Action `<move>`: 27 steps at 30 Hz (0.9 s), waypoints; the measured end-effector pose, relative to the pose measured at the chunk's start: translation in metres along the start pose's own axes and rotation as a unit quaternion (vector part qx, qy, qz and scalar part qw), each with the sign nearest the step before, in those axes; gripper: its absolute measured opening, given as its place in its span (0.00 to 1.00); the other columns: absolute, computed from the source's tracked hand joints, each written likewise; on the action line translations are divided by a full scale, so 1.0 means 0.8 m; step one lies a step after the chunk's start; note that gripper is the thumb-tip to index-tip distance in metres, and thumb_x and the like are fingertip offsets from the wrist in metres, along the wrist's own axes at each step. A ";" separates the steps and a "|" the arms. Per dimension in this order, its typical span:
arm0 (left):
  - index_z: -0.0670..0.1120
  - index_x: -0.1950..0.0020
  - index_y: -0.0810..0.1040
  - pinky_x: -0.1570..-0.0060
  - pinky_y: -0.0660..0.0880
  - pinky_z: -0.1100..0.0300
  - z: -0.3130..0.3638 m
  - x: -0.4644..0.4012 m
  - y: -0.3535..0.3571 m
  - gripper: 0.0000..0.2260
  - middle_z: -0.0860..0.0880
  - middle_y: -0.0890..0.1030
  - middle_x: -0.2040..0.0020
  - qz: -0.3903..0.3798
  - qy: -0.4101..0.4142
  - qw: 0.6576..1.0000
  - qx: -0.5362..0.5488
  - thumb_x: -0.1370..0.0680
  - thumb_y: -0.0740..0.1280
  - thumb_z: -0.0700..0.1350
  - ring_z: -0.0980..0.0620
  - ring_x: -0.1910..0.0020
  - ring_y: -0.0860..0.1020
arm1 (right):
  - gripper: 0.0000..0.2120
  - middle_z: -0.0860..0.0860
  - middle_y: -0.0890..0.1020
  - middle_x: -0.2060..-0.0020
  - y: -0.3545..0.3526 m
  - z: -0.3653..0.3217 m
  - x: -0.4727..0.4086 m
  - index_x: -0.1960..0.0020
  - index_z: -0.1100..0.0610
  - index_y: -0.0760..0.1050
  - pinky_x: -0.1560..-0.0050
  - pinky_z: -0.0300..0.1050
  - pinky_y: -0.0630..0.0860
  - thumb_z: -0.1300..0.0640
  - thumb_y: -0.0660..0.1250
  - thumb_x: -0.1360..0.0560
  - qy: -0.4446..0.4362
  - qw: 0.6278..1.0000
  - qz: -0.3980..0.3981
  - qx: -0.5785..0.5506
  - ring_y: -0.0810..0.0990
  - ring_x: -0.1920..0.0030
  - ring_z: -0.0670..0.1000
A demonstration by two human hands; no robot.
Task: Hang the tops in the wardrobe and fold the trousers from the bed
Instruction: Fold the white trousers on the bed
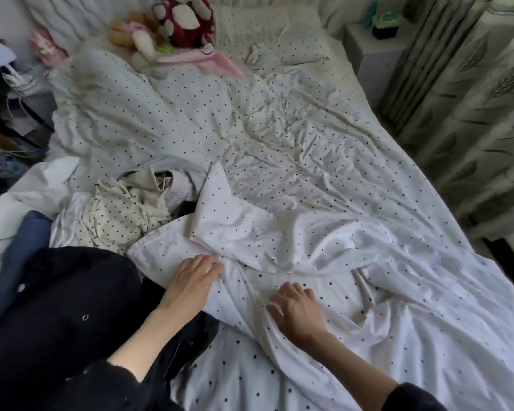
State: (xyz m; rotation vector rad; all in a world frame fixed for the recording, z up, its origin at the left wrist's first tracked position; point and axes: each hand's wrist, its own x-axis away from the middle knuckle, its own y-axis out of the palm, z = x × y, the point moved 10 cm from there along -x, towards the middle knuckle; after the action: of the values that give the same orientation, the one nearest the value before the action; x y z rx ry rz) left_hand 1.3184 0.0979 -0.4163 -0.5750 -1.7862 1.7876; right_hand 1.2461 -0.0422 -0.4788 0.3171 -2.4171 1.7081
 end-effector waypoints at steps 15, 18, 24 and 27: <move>0.47 0.66 0.79 0.57 0.76 0.58 0.099 0.033 -0.009 0.15 0.51 0.76 0.68 -0.019 0.162 0.982 -0.098 0.47 0.80 0.40 0.52 0.70 0.76 | 0.26 0.48 0.79 0.62 0.019 -0.040 0.109 0.62 0.49 0.80 0.69 0.41 0.74 0.35 0.78 0.54 0.020 0.998 0.013 0.059 0.78 0.66 0.50; 0.46 0.66 0.79 0.59 0.64 0.57 0.091 0.063 -0.029 0.13 0.50 0.75 0.69 0.001 0.126 0.981 -0.150 0.45 0.79 0.39 0.49 0.69 0.75 | 0.17 0.47 0.76 0.71 0.005 -0.045 0.126 0.71 0.49 0.77 0.72 0.37 0.68 0.54 0.80 0.57 0.002 0.995 0.050 0.081 0.75 0.72 0.49; 0.44 0.65 0.78 0.61 0.59 0.56 0.083 0.121 -0.055 0.16 0.49 0.76 0.69 -0.008 0.069 0.971 -0.229 0.49 0.76 0.33 0.47 0.65 0.77 | 0.11 0.49 0.77 0.75 -0.026 -0.033 0.171 0.70 0.54 0.77 0.69 0.39 0.69 0.65 0.73 0.48 0.010 0.996 0.088 0.023 0.77 0.71 0.52; 0.48 0.44 0.74 0.50 0.61 0.56 0.057 0.157 -0.041 0.13 0.52 0.76 0.50 -0.076 0.000 0.958 -0.276 0.27 0.63 0.38 0.48 0.43 0.71 | 0.13 0.54 0.80 0.55 -0.009 -0.027 0.200 0.52 0.57 0.77 0.52 0.46 0.65 0.67 0.57 0.31 0.012 0.999 0.036 0.023 0.76 0.51 0.56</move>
State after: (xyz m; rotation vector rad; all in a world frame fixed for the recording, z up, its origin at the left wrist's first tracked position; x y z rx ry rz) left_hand 1.1960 0.1430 -0.3727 -0.6231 -2.2709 1.1748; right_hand 1.0939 -0.0368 -0.4245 0.2163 -2.4031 1.7883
